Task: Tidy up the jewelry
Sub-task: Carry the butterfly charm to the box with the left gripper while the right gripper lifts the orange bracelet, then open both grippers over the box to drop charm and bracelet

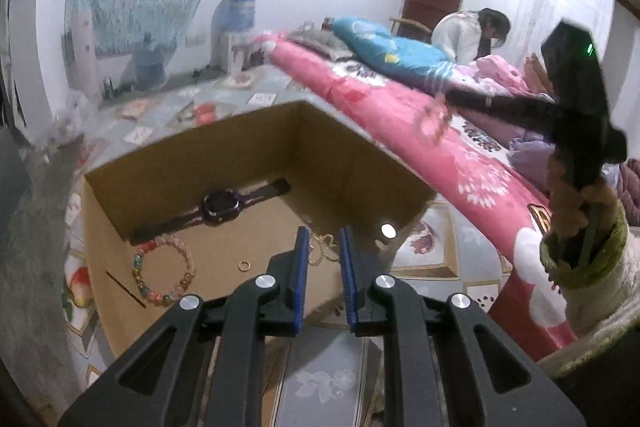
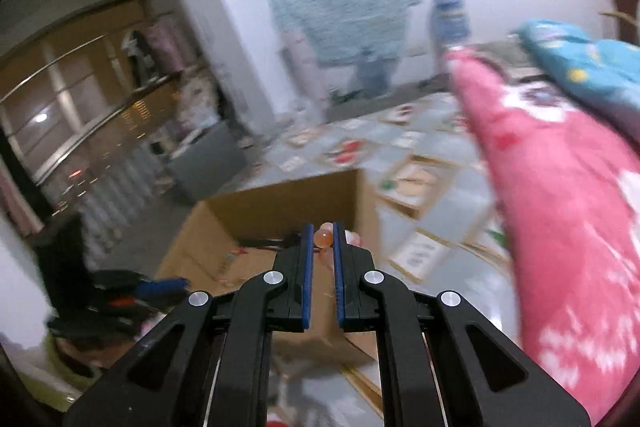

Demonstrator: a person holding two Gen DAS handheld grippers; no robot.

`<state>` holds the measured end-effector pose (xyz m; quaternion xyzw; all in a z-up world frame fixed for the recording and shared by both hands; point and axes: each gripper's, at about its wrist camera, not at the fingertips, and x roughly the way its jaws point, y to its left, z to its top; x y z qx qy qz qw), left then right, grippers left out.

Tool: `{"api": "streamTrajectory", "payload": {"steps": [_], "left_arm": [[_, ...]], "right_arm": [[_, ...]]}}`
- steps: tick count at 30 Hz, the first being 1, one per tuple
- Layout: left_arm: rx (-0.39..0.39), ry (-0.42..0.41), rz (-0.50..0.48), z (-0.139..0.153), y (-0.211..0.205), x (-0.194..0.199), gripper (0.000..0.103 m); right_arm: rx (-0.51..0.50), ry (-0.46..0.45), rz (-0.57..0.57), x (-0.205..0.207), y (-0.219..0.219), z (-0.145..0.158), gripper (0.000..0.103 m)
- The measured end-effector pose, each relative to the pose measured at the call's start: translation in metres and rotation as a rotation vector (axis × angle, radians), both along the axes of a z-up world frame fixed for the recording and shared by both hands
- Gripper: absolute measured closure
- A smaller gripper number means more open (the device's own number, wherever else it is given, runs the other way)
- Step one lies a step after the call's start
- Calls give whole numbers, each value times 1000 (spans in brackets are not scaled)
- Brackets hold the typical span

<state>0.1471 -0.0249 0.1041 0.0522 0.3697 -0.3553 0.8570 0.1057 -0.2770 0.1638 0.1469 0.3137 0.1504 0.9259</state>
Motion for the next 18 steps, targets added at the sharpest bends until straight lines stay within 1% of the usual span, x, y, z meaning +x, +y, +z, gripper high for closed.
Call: {"api": "streamTrajectory", "payload": {"steps": [2,4,5,7,9,11,13,14,16,18], "left_arm": [[11,44,10,-9,-3,16,88],[26,90,-3,-17,-7,25,88],[43,115,-7,-24,-11,31,88],[75,165,-2,-35,-15,41,88],[82,234,15,-47,-14,52,88],[76,280,29,-55,-12,59,88],[75,297,43,-59,-11,61,88],[73,304,47,-61,-10,61,88],[69,319,45,-63,-10,63,85],[61,323,48,-65,-8,61,79]], "right_arm": [[21,57,78,28,14,-1,96],[29,143,142,54,30,-8,96],[21,203,174,72,41,-15,96],[0,286,211,98,57,-28,96],[-28,338,238,111,70,-39,95],[-58,388,259,124,84,-50,95],[-93,436,278,131,97,-62,91],[-109,458,287,134,102,-68,91],[-113,467,303,131,107,-72,88],[-91,462,301,131,101,-72,86]]}}
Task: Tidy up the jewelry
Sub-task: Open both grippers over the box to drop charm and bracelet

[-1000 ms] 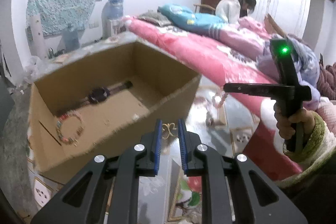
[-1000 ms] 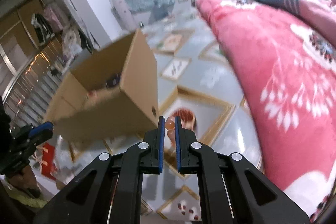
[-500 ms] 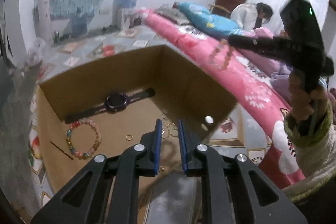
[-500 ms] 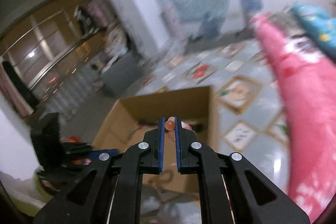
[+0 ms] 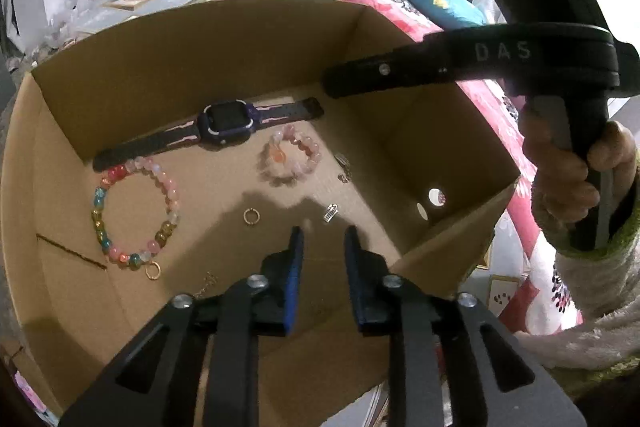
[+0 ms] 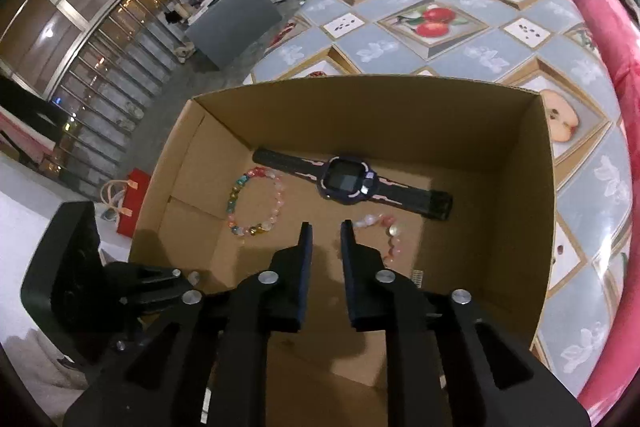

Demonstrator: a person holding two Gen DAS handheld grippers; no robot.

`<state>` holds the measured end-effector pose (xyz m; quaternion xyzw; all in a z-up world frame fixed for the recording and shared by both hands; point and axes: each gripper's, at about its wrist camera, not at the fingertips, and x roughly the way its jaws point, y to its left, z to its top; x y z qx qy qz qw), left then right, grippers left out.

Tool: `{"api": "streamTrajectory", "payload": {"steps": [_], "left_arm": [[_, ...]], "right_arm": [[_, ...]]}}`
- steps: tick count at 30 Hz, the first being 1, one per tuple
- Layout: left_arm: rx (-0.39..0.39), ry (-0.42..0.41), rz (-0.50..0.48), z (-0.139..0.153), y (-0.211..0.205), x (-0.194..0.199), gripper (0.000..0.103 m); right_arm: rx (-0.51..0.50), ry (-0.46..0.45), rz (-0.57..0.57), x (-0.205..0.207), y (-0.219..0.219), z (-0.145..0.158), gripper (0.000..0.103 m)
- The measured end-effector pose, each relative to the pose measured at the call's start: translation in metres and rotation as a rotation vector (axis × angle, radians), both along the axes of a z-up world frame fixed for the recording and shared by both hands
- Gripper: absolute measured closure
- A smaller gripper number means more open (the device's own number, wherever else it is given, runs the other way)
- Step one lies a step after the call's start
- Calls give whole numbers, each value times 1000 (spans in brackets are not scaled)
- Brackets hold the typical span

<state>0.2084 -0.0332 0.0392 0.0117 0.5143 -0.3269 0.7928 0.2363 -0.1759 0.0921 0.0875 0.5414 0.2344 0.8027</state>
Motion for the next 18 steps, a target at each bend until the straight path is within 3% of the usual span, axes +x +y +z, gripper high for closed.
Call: {"api": "streamTrajectory", "payload": {"steps": [5,7,13,15,18], "left_arm": [[-60,-34,8,12,11,-8,78],[-88,-68,20,23,19,-12,76],[-143,-242,170,74,69,-22,46],[-129,-278,261,81,89,-22,30],[-82,-229,365,68,107,-15,26]], "right_arm": [[75,-56,-70,-12,-27,20,84],[84,-103,-113,-21,-40,33,79],[44,-291,-306,-72,-93,69,48],[48,-286,-354,-80,-106,64,44],[82,-190,-408,-85,-121,34,42]]}}
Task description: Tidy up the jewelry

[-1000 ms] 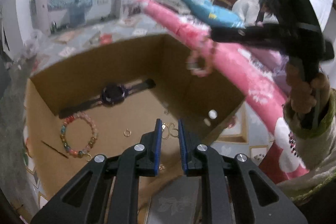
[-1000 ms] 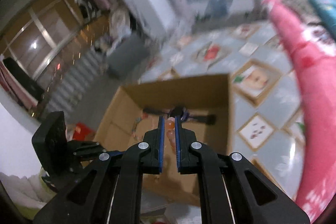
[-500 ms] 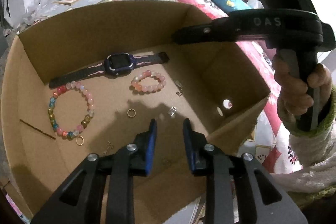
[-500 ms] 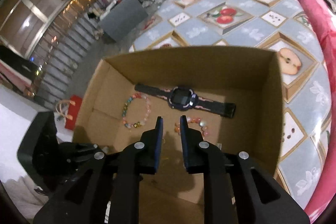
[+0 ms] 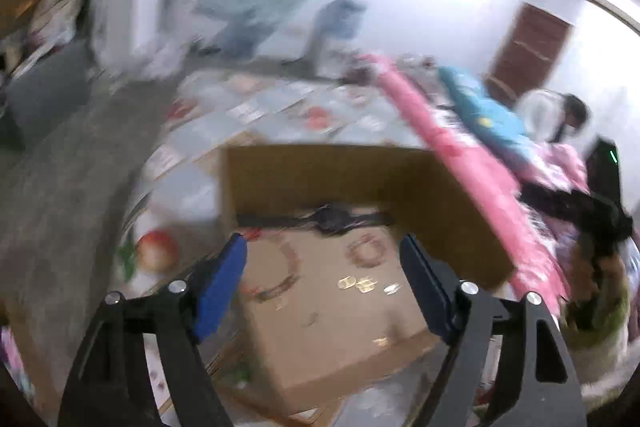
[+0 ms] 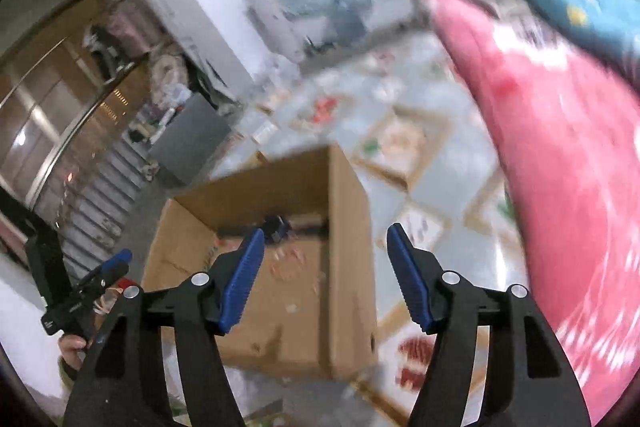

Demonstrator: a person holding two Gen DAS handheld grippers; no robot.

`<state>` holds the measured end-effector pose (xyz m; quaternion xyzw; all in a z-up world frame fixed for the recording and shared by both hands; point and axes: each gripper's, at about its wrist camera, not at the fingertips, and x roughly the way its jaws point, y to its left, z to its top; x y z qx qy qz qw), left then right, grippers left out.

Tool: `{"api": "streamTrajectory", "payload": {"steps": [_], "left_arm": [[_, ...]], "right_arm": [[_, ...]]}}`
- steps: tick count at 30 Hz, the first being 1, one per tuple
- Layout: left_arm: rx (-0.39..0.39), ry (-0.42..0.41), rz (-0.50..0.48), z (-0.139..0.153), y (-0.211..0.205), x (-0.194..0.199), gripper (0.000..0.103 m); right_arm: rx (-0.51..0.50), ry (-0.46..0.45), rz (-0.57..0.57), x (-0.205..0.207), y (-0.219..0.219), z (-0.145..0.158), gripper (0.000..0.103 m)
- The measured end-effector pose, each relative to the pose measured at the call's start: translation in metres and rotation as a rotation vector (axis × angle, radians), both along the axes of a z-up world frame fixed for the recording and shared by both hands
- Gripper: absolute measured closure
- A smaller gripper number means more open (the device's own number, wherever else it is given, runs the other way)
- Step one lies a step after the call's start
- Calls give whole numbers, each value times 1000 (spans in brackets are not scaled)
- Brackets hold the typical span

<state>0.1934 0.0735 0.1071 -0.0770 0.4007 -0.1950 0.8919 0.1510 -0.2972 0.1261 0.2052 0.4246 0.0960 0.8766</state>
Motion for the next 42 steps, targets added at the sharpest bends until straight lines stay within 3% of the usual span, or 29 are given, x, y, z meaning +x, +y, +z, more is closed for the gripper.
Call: {"api": "streamTrajectory", "payload": {"steps": [3,7,10,15,24,42], "left_arm": [[5,126,53,-31,4,6,26],[-71,252,56,-63,2,5,26],[-37,225,60,-65,-8,-2,23],[-39,224,66,-65,-9,-1,23],[-36,235,61,-62,-11,-10,23],[-8,251,4,-60,-20,-70,22]], "right_arm": [[21,97,-3,0,1,-34,42],[57,173,27,2,11,-58,42],[148,203,109,3,24,-68,42],[58,191,107,-1,36,-62,42],[55,205,87,-22,30,-61,42],[63,208,31,-81,22,-67,41]]}}
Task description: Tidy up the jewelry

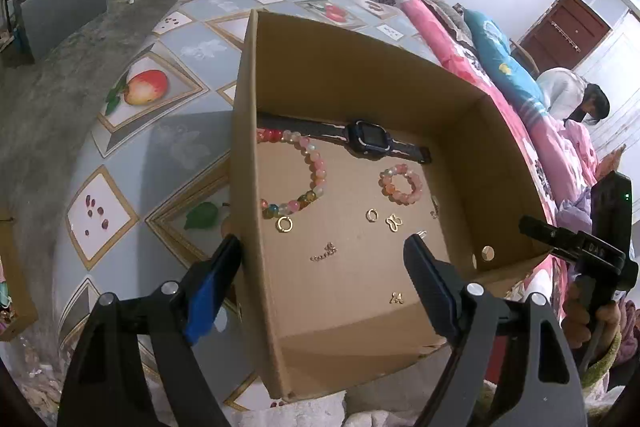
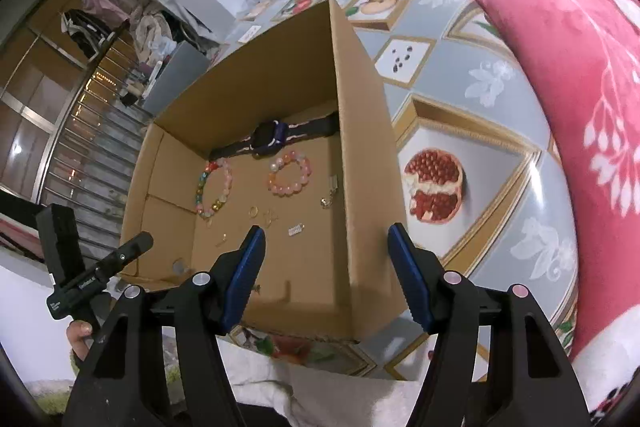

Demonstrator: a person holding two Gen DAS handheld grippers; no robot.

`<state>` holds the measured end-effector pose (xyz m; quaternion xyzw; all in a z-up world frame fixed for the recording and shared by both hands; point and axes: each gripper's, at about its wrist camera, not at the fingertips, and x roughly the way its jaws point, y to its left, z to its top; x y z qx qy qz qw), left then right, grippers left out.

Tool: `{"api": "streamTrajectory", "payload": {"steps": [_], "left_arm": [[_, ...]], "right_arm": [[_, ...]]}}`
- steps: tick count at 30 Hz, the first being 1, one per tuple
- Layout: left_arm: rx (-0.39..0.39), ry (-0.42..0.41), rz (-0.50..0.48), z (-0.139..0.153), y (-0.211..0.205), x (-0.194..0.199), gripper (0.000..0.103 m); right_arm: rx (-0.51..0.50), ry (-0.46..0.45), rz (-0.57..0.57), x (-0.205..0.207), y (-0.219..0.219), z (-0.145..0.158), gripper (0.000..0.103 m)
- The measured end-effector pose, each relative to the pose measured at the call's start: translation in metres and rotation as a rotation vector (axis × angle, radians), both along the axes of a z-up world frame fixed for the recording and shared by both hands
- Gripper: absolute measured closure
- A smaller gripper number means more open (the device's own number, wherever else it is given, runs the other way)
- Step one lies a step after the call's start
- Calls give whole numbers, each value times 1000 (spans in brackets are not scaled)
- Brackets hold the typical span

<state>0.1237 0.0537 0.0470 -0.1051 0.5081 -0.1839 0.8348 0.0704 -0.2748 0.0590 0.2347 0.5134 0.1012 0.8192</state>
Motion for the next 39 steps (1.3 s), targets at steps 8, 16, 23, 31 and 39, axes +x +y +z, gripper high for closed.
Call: {"api": "streamTrajectory", "payload": {"steps": [8,16,23,31,39], "left_arm": [[31,-78,5,10,-1,-13,21],[70,-263,98,46,10,-46,10],[158,-386,188,79,-4,-68,6],[259,-495,199,98,-31,-91,6],[303,-356,155,66,-52,-95,6]], "right_arm": [[5,-36,-38,-13,-4,2,39],[-156,-186,-143,-48,-11,36,29],[-312,-378,-154,-70,15,73,14],[-455,-572,-137,-95,46,99,8],[-363,-366,-103,-79,55,54,8]]}}
